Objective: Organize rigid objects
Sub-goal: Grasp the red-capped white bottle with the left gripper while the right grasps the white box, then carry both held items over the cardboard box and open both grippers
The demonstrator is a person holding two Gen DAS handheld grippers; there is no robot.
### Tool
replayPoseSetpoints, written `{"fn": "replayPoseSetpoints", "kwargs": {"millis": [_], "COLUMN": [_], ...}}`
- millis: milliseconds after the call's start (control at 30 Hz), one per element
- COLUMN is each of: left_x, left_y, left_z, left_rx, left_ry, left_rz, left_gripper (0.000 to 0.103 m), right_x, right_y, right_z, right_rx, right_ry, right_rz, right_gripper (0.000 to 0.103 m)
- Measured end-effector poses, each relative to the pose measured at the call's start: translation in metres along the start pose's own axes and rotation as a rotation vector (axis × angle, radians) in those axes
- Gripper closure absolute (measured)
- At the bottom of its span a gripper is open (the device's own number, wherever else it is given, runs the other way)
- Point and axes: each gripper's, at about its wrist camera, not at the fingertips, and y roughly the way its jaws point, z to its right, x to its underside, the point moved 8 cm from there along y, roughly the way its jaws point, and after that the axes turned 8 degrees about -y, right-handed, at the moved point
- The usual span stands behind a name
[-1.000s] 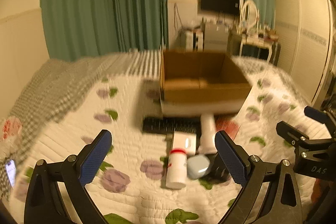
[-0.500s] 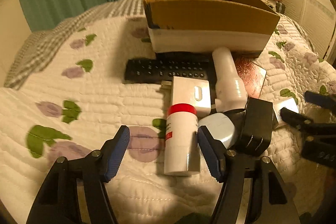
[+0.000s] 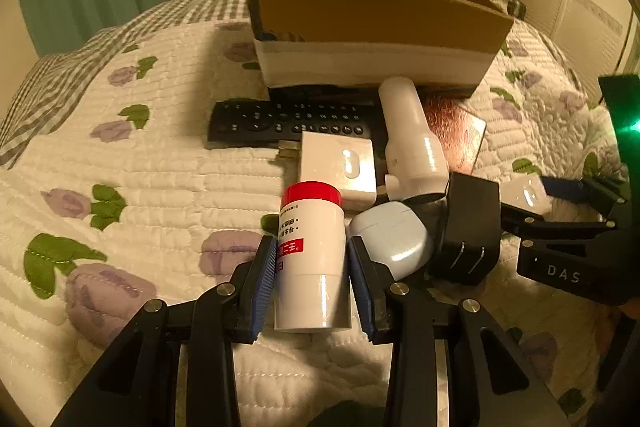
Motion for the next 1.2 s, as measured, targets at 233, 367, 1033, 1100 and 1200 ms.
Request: {"fn": "replayPoseSetpoints", "kwargs": {"millis": [233, 367, 1033, 1100, 1200], "left_x": [-0.005, -0.008, -0.164, -0.187, -0.214], "left_y": [-0.020, -0.035, -0.096, -0.090, -0.071], "left_z": [-0.006, -0.005, 0.019, 0.024, 0.031], "left_rx": [0.013, 0.012, 0.042, 0.046, 0.041], "left_ry": [-0.037, -0.037, -0.020, -0.010, -0.002], "left_rz": [0.043, 0.076, 0.260, 0.272, 0.265], "left_gripper": [0.066, 0.066, 0.066, 0.066, 0.066], "right_x": [0.002, -0.003, -0.143, -0.163, -0.193], "right_y": [-0.018, -0.042, -0.166, -0.165, -0.159], "right_z": [-0.001, 0.000, 0.025, 0.030, 0.040], "right_rx": [-0.021, -0.031, -0.104, -0.113, -0.117], "right_ry": [0.015, 0.020, -0.052, -0.054, -0.043], "right_rz": [0.048, 0.117, 0.439, 0.452, 0.469], "right_gripper": [0.046, 0.046, 0.047, 0.047, 0.072]}}
